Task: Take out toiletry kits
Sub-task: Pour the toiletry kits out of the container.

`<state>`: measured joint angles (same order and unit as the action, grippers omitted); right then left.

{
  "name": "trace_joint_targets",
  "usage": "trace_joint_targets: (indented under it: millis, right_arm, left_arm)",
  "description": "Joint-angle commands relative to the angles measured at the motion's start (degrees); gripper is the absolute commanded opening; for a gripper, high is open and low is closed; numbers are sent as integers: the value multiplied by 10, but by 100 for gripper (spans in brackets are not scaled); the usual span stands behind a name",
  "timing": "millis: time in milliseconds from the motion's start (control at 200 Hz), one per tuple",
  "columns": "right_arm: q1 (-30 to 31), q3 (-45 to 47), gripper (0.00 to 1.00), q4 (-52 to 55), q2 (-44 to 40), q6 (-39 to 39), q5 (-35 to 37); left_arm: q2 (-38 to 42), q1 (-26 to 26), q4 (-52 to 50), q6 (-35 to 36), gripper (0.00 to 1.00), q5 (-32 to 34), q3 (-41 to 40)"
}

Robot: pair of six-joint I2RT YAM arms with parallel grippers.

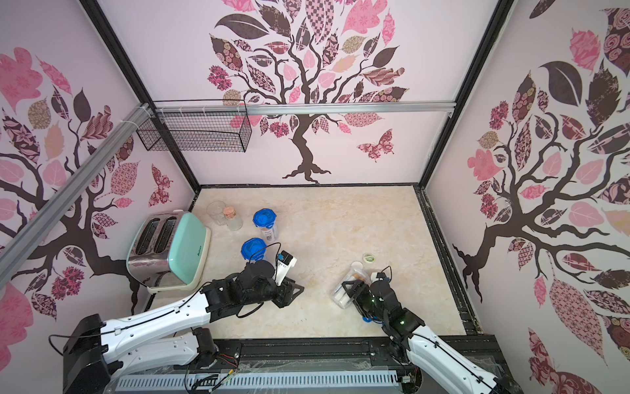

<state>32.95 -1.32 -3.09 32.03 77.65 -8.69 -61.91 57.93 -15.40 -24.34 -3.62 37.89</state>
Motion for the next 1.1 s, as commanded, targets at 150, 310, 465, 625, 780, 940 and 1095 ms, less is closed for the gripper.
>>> trace_joint_targets:
  millis: [150,310,465,625,780,940,1095]
  right_arm:
    - [2,7,71,26,-8,50,3]
    - [3,12,70,14,-9,64,-4]
    - [2,8,70,5,-11,74,-9]
    - [2,1,70,-4,-13,85,-24]
    - [2,-7,69,-4,-15,90,-31]
    - [2,-8,69,-1,-15,89,-31]
    - [2,-5,67,-2,-14,92,-33]
  left_arm:
    - [-14,36,125,31,53,-7,-42]
    - [-62,61,186,49,57,0,-48]
    - [-111,114,252,103,59,47,-52]
    - [-146,123,341,122,63,51,-71]
    - [-181,124,403,139,65,49,-78]
    - [-234,124,431,130,67,55,-65]
    - [-269,124,449,121,70,72,-64]
